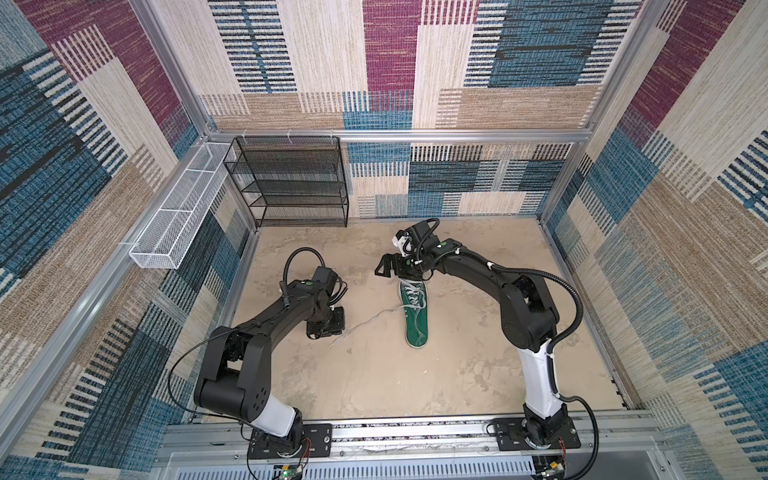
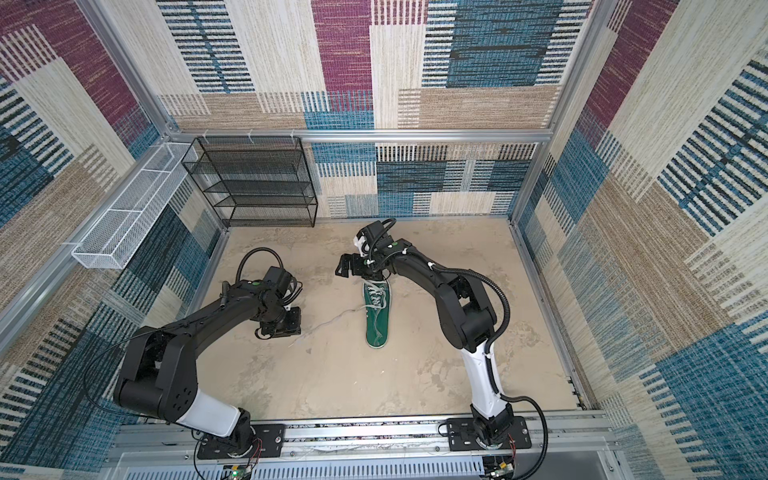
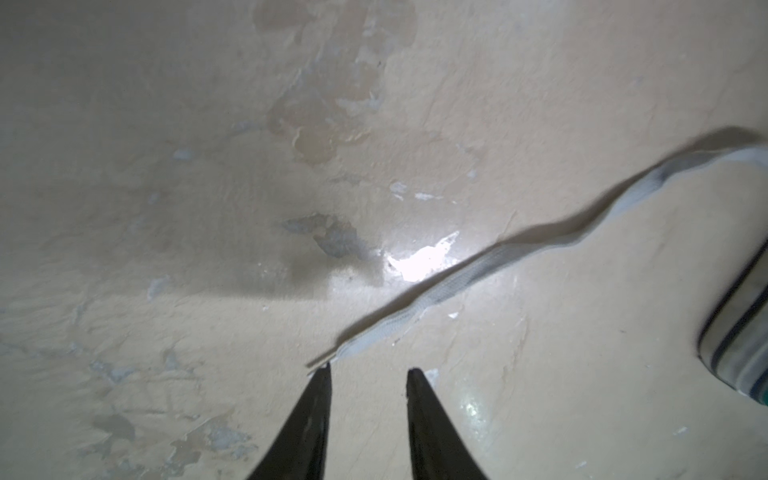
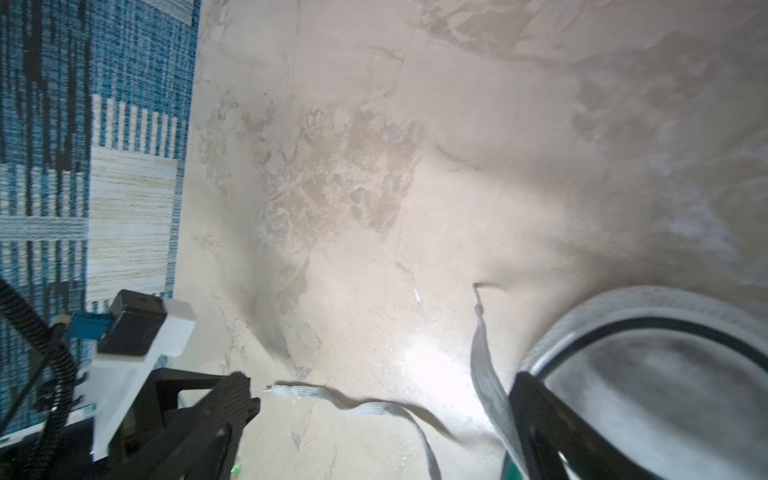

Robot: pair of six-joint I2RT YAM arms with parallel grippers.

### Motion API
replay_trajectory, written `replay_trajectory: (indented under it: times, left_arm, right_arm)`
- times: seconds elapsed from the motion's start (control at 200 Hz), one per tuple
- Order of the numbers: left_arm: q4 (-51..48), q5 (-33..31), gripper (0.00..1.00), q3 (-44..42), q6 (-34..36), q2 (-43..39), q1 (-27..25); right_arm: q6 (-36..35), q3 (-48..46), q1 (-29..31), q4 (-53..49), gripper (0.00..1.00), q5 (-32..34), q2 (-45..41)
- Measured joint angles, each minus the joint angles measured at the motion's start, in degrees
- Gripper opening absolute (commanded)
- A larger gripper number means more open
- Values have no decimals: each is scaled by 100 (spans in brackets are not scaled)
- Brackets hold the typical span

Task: Tie the shoes

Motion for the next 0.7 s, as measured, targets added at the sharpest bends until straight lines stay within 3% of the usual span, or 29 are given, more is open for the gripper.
replay_trajectory:
  times: [0.245, 0.501, 0.701]
  left_arm:
    - [-22, -2, 35, -199, -2, -339, 74]
    - [-26, 20, 35, -374, -20, -520, 138]
    - [66, 459, 31, -291, -286, -570, 96]
  right_arm:
    - [417, -13, 22, 717, 100, -1137, 101]
    - [498, 935, 28, 726, 99, -1217, 645]
    - [498, 758, -50, 649, 98, -881, 385]
